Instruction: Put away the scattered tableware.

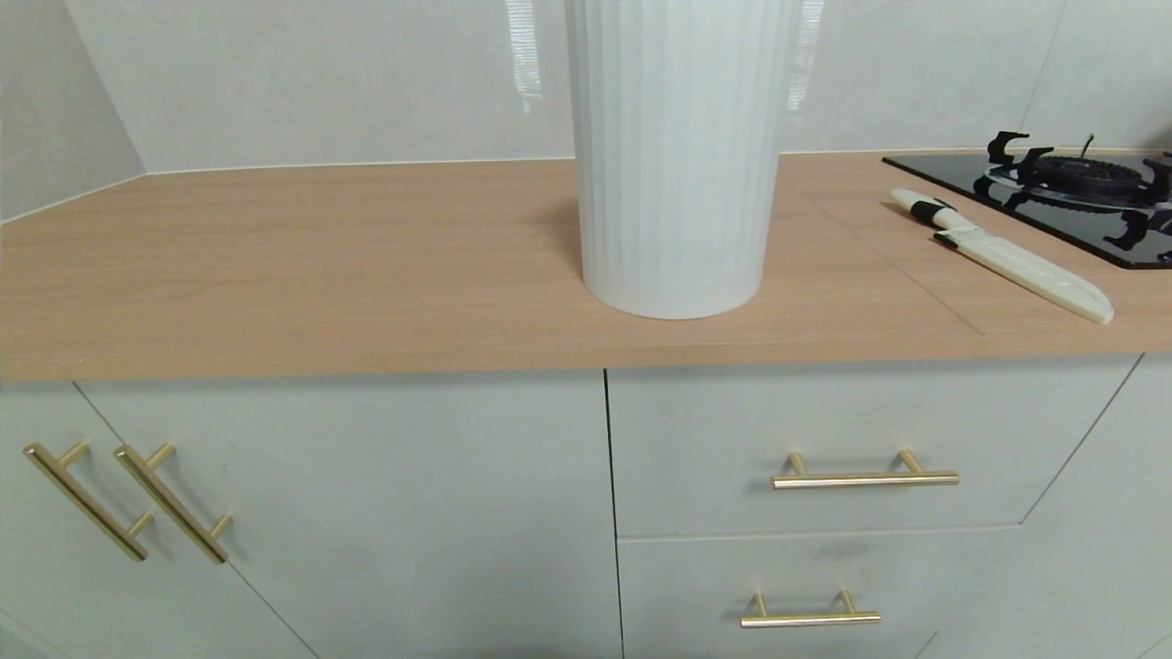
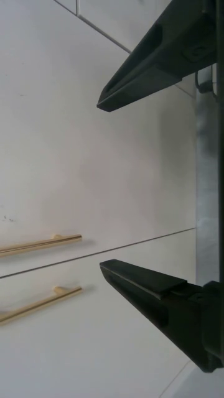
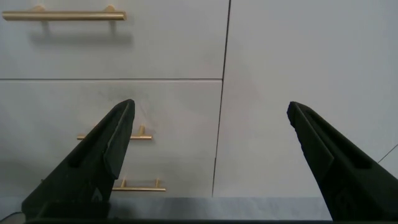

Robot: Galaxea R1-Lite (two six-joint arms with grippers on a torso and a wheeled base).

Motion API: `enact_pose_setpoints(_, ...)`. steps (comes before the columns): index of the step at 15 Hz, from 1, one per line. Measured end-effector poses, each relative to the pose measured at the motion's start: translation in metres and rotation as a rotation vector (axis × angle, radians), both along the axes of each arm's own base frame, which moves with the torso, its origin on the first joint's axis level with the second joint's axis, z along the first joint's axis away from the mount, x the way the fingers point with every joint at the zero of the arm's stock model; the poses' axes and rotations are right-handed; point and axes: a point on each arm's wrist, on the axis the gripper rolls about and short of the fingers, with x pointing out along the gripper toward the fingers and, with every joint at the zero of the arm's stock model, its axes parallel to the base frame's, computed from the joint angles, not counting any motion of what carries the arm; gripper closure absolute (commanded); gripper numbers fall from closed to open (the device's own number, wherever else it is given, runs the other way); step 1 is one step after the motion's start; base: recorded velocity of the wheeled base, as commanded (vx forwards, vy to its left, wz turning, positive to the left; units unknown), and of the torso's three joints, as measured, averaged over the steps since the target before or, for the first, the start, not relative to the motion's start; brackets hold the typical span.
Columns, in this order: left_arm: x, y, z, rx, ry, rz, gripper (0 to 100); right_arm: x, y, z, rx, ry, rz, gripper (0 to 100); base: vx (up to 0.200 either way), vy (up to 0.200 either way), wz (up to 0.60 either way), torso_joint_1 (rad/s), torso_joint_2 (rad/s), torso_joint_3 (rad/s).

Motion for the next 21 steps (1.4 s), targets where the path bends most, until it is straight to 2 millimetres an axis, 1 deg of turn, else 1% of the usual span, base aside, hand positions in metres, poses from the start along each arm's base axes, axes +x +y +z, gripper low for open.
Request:
enact_pose_setpoints(4,0.0000,0.0000,-0.0002,0.000,0.001,0.000,0,0.0000,0.0000,0.0000,0.000,0.000,-0.001,0,0.000,0.000,0.00,0.010,-0.04,-0.016)
enact_pose_setpoints(8,0.0001,0.0000,-0.0003,0.000,0.002,0.001,0,0.0000,0.0000,0.0000,-0.001,0.000,0.000,0,0.000,0.000,0.00,0.115,-0.27,-0.238)
enact_pose_setpoints(11,0.0000,0.0000,-0.0001,0.000,0.000,0.000,0,0.0000,0.0000,0.0000,0.000,0.000,0.000,0,0.000,0.000,0.00,0.064,-0.55,-0.282)
enact_pose_setpoints(21,0.0000,0.0000,0.0000,0.000,0.000,0.000,0,0.0000,0.0000,0.0000,0.000,0.000,0.000,0,0.000,0.000,0.00,0.232,-0.48,-0.272)
